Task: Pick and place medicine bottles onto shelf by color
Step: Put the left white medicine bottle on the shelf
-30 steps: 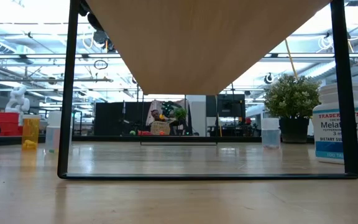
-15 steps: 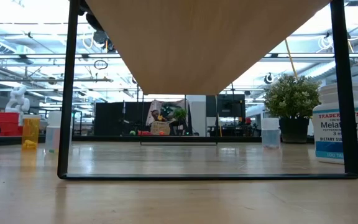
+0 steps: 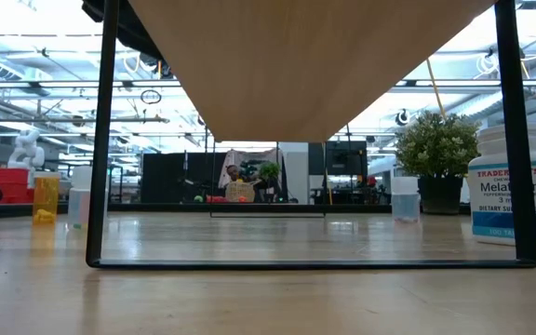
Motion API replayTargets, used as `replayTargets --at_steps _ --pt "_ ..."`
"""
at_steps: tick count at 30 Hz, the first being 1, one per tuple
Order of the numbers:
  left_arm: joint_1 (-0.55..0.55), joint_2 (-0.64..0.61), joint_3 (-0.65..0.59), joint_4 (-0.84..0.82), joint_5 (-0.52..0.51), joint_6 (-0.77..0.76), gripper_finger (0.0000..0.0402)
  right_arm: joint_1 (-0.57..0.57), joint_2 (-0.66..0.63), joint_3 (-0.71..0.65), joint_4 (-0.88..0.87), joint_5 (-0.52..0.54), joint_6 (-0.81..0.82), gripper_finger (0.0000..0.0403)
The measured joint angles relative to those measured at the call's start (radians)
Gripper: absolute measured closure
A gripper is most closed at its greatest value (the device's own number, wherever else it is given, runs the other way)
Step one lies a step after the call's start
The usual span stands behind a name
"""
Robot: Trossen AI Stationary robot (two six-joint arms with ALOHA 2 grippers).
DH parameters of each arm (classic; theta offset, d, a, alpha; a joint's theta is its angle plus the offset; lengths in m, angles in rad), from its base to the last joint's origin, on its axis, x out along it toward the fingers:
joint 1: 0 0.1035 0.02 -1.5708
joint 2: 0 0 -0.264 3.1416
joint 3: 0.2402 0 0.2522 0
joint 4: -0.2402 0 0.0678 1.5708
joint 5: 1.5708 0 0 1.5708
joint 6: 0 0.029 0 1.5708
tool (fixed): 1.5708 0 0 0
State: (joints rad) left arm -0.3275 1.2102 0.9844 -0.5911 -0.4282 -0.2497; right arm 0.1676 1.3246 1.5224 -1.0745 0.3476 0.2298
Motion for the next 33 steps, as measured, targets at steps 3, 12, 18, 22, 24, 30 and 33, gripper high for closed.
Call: replayTargets --at_steps 3,12,18,22,24,30,33 --pt "-0.013 0.000 0.000 -0.012 0.000 -0.036 0.0092 0.079 -0.063 -0.103 0.077 0.047 0.019 0.0094" --pt "-0.142 0.000 0.000 -0.066 -0.001 -0.253 0.0092 0.222 -0.175 -0.330 0.299 0.124 0.013 0.0094" --pt "-0.263 0.005 0.001 -0.071 0.000 -0.403 0.0092 0.262 -0.222 -0.430 0.377 0.124 0.013 0.0094" --pt "-0.330 0.035 0.001 -0.072 -0.001 -0.472 0.0092 0.274 -0.241 -0.460 0.390 0.120 0.013 0.0094" --pt "-0.358 0.060 0.001 -0.070 0.004 -0.502 0.0092 0.279 -0.249 -0.464 0.390 0.120 0.013 0.0094" --pt "-0.404 0.140 0.001 -0.071 0.095 -0.613 0.0092 0.287 -0.269 -0.466 0.390 0.120 0.013 0.0094" --pt "-0.420 0.169 0.001 -0.082 0.149 -0.620 0.0092 0.286 -0.273 -0.466 0.390 0.120 0.012 0.0094"
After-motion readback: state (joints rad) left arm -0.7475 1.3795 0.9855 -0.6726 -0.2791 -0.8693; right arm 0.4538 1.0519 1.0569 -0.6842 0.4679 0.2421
